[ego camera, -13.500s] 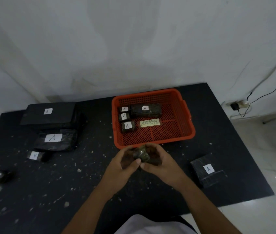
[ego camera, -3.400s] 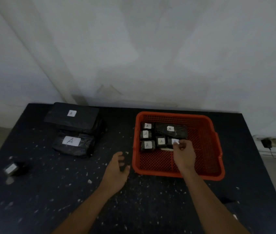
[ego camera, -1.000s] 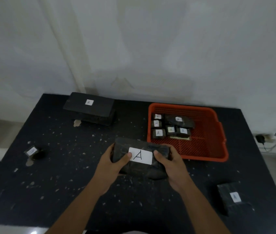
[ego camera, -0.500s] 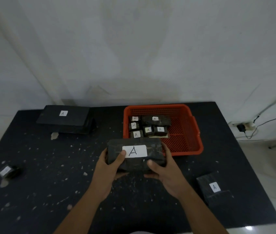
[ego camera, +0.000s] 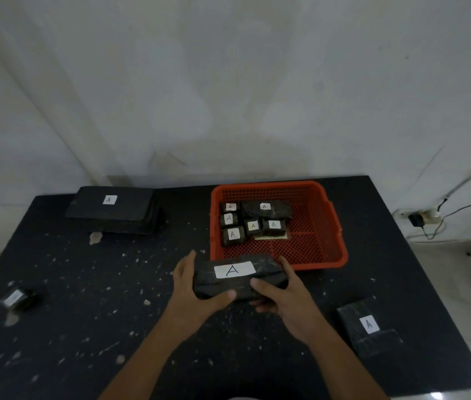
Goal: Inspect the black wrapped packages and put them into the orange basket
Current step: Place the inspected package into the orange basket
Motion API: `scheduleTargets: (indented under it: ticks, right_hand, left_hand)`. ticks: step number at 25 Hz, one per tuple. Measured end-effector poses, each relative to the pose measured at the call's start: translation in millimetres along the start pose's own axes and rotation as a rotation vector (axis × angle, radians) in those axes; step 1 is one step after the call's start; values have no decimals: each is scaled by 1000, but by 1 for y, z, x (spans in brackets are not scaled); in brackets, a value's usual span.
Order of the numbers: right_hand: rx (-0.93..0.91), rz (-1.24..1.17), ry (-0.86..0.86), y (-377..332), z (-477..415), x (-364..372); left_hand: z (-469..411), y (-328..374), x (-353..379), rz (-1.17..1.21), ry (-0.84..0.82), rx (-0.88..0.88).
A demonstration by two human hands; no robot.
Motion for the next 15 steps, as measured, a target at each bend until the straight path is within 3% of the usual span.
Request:
scheduleTargets:
  ticks: [2,4,7,10,13,15]
  right_hand:
    - [-7,-17,-96,-8,3,4]
    - [-34,55,-157,-15,5,6]
    - [-83,218,-89,-23,1,-9]
    - [-98,213,-26,-27,-5,-22]
    - [-119,233,45,-25,-8,-30]
    - [-112,204,87,-18,-8,-33]
  left_hand:
    - [0,3,-3,-160,-45,46]
    - [-1,-1,-8,-33,-43,-10]
    - [2,-16,0,230,-102,-240]
    - [9,-26,9,359,-168,-418]
    - [6,-14,10,443,-157,-307]
    - [3,-3,0,370,-84,-180]
Point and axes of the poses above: each hand's wrist, its own z-axis away from the middle knuckle, its own x-axis out of the palm, y = z × x, the point moved 10 cm from there along -z, towards the middle knuckle, and after that the axes turned 9 degrees about -z, right-handed, at the moved point
